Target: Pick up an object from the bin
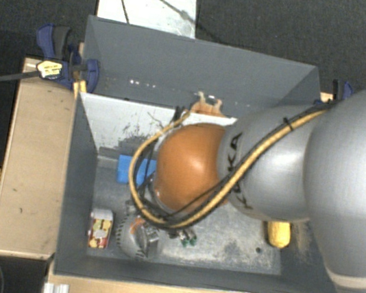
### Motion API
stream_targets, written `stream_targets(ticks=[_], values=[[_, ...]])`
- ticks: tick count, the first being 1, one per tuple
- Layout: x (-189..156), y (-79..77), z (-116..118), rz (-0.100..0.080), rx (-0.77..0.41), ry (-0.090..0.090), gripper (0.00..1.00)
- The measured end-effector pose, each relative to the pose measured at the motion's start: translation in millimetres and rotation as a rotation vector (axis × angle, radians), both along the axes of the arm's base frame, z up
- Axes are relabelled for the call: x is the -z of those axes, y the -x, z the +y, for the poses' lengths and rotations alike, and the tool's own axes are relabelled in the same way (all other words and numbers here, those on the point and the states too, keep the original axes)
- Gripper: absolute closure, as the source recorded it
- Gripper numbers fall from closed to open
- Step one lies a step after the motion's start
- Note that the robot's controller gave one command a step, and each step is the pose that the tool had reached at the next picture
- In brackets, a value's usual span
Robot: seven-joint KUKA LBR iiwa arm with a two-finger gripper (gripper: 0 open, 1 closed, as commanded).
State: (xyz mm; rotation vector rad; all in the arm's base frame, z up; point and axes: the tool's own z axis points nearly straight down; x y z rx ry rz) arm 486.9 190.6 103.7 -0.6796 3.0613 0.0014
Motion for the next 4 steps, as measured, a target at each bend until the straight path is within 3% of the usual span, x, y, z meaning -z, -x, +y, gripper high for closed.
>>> stream_targets(ticks=[4], values=[[-21.7,0.3,0.1,0.002,0.006,0.001,1.00]])
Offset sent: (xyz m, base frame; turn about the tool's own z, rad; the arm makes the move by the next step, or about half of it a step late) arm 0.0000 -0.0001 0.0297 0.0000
